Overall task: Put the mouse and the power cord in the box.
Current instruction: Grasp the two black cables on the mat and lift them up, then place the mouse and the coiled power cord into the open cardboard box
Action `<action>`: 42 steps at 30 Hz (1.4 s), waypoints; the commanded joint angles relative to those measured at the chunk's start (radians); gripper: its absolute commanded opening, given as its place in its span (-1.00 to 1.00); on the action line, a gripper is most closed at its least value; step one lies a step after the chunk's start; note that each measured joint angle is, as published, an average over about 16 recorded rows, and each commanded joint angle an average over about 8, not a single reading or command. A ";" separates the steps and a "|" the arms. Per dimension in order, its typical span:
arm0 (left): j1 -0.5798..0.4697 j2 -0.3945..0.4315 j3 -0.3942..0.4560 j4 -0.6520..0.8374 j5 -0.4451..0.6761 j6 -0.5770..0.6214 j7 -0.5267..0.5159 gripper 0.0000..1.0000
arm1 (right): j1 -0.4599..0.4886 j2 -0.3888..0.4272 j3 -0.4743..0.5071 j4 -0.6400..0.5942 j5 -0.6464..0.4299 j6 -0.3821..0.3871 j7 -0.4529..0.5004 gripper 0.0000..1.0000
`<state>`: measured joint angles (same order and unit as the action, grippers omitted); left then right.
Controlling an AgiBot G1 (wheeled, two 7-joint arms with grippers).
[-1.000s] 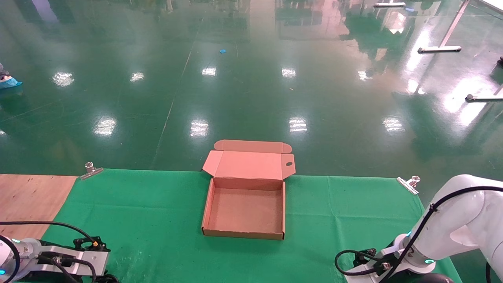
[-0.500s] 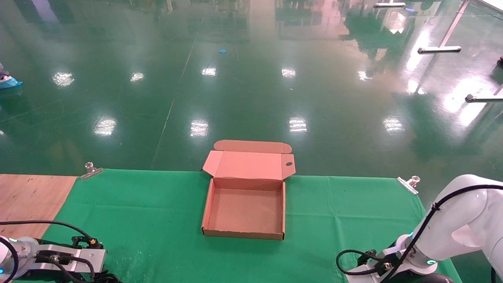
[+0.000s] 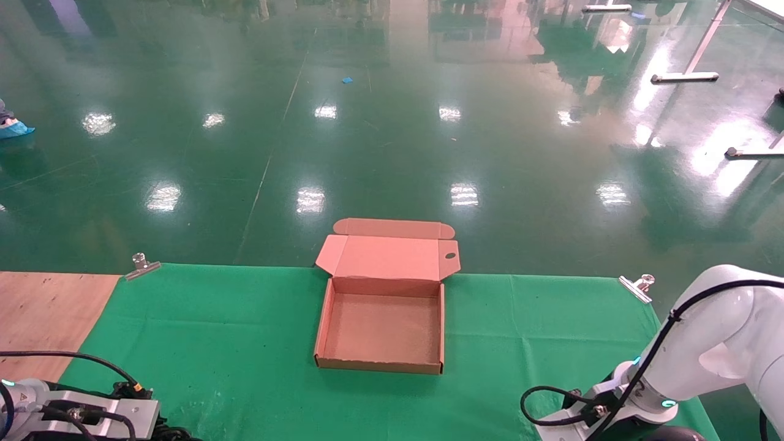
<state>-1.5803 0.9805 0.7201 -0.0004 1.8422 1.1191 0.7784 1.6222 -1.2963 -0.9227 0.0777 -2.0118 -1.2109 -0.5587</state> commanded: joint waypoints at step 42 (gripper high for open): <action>-0.385 0.191 -0.049 -0.119 -0.071 0.305 -0.183 -1.00 | 0.333 0.023 0.104 0.394 0.123 -0.195 0.212 -1.00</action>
<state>-1.9570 1.1669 0.6724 -0.1109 1.7732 1.4216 0.6051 1.9535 -1.2763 -0.8216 0.4477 -1.8878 -1.4044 -0.3660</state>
